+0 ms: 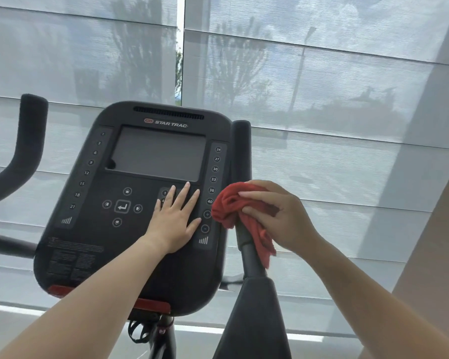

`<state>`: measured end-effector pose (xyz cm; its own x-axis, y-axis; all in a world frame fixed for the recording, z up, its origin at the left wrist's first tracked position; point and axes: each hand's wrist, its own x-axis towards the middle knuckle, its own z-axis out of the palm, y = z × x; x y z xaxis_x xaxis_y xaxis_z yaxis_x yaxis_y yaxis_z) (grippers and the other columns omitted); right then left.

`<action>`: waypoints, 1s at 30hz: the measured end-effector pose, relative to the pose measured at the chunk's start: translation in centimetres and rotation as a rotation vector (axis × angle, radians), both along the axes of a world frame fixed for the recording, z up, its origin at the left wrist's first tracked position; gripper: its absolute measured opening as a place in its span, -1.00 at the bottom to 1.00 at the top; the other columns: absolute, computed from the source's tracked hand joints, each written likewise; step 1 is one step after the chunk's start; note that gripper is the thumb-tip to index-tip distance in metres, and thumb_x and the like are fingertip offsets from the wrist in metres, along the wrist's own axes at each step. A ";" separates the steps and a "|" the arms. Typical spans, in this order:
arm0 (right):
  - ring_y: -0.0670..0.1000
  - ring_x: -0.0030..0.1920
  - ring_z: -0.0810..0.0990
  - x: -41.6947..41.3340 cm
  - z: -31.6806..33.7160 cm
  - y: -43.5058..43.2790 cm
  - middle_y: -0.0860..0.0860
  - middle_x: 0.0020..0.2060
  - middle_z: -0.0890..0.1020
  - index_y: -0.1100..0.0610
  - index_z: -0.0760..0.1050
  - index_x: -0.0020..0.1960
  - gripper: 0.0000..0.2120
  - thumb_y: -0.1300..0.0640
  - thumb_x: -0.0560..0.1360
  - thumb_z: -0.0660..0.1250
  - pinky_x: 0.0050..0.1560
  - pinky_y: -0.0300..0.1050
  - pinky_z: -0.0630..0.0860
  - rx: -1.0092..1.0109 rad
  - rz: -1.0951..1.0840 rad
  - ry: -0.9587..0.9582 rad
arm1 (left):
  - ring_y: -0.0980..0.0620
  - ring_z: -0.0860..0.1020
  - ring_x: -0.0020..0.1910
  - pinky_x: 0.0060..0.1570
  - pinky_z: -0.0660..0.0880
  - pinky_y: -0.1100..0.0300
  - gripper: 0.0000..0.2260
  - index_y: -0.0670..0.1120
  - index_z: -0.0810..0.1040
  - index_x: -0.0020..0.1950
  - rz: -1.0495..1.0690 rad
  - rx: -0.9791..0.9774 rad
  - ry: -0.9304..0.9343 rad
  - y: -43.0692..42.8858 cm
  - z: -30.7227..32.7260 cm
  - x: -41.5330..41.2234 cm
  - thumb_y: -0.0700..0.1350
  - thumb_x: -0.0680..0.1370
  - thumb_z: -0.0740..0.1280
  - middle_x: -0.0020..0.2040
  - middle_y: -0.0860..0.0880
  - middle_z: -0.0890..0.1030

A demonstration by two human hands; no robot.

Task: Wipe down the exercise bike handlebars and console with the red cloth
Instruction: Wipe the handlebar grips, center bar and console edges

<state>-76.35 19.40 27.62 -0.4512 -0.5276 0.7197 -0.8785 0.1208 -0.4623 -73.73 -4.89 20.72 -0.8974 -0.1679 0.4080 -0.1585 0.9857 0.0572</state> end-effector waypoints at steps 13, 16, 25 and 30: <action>-0.23 0.27 0.40 -3.3 4.8 -4.0 -0.11 0.27 0.46 0.10 0.43 0.33 -0.52 0.18 0.43 0.41 0.31 -0.39 0.27 -0.298 -0.245 0.051 | -0.08 -0.25 0.51 0.45 -0.11 -0.13 -0.42 0.12 -0.22 0.52 -0.014 0.040 0.008 0.1 0.1 0.0 0.17 0.60 0.02 0.53 0.08 -0.28; -0.19 0.22 0.47 -2.8 3.0 -3.3 -0.08 0.23 0.52 0.09 0.39 0.36 -0.46 0.13 0.41 0.43 0.26 -0.38 0.33 -0.233 -0.234 0.014 | -0.08 -0.26 0.51 0.45 -0.12 -0.14 -0.42 0.11 -0.23 0.52 -0.007 0.039 0.011 0.1 0.0 -0.1 0.17 0.60 0.01 0.53 0.07 -0.29; -0.18 0.37 0.25 -2.6 4.4 -1.6 -0.02 0.40 0.33 0.03 0.25 0.44 -0.34 0.14 0.41 0.44 0.30 -0.49 0.16 -0.177 -0.274 0.148 | -0.08 -0.26 0.51 0.46 -0.11 -0.13 -0.42 0.11 -0.23 0.52 -0.007 0.041 0.004 0.2 0.0 -0.1 0.18 0.60 0.00 0.53 0.08 -0.30; -0.17 0.38 0.29 -2.7 2.7 -2.8 -0.07 0.40 0.32 0.02 0.35 0.39 -0.47 0.19 0.46 0.37 0.31 -0.37 0.26 -0.008 -0.229 0.331 | -0.08 -0.25 0.51 0.46 -0.10 -0.13 -0.42 0.11 -0.23 0.52 0.000 0.027 -0.003 0.3 0.2 0.0 0.18 0.60 0.00 0.53 0.07 -0.29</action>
